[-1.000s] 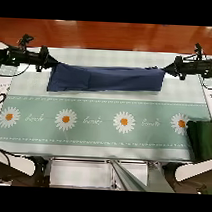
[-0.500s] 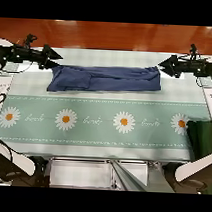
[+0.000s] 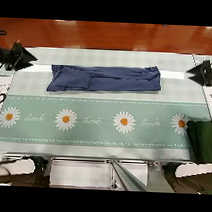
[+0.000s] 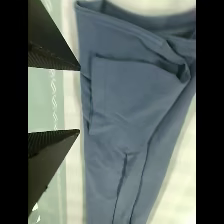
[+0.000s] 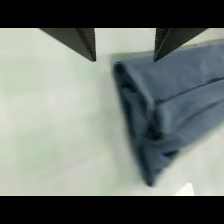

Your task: Fold the shirts.

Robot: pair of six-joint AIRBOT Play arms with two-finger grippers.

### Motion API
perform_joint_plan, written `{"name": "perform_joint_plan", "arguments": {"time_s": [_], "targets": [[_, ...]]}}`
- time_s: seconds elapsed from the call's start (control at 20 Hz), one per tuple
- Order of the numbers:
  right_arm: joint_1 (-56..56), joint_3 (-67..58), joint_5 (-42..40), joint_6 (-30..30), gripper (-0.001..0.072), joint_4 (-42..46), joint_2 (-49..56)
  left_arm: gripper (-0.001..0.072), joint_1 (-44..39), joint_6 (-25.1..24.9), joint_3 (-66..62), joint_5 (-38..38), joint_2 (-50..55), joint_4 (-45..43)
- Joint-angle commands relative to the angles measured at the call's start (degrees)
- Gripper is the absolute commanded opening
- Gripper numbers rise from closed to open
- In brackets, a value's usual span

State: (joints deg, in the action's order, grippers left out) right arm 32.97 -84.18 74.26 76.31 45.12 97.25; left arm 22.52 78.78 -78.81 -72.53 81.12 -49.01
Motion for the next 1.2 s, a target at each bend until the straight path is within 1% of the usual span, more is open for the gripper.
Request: {"name": "perform_joint_plan", "arguments": {"time_s": [0.0, 0.05, 0.15, 0.3, 0.5, 1.15], "targets": [[0.1, 13.2, -6.9, -4.1, 0.0423, -2.2, -2.8, 0.0479, -2.3, -2.5, 23.2, 16.6, -19.0, -2.4], [-0.9, 14.7, -7.5, -5.4, 0.0423, -4.9, -1.6, 0.0479, -3.4, -2.5, 28.5, 18.6, -22.3, -2.4], [-3.1, 14.7, -8.5, -5.7, 0.0423, -8.7, 1.3, 0.0479, -4.6, -2.0, 34.4, 18.9, -25.5, -2.4], [-5.6, 14.3, -11.3, -6.3, 0.0423, -14.5, 4.3, 0.0479, -5.9, -1.2, 36.2, 18.0, -25.6, -2.0], [-9.2, 9.6, -11.3, -5.2, 0.0424, -15.0, 8.6, 0.0479, -6.6, -1.2, 36.2, 19.9, -25.6, -2.0], [-20.8, -8.4, -13.2, 4.7, 0.0418, -15.1, 20.5, 0.0479, -6.6, -1.2, 36.2, 19.8, -25.6, -2.0]]}}
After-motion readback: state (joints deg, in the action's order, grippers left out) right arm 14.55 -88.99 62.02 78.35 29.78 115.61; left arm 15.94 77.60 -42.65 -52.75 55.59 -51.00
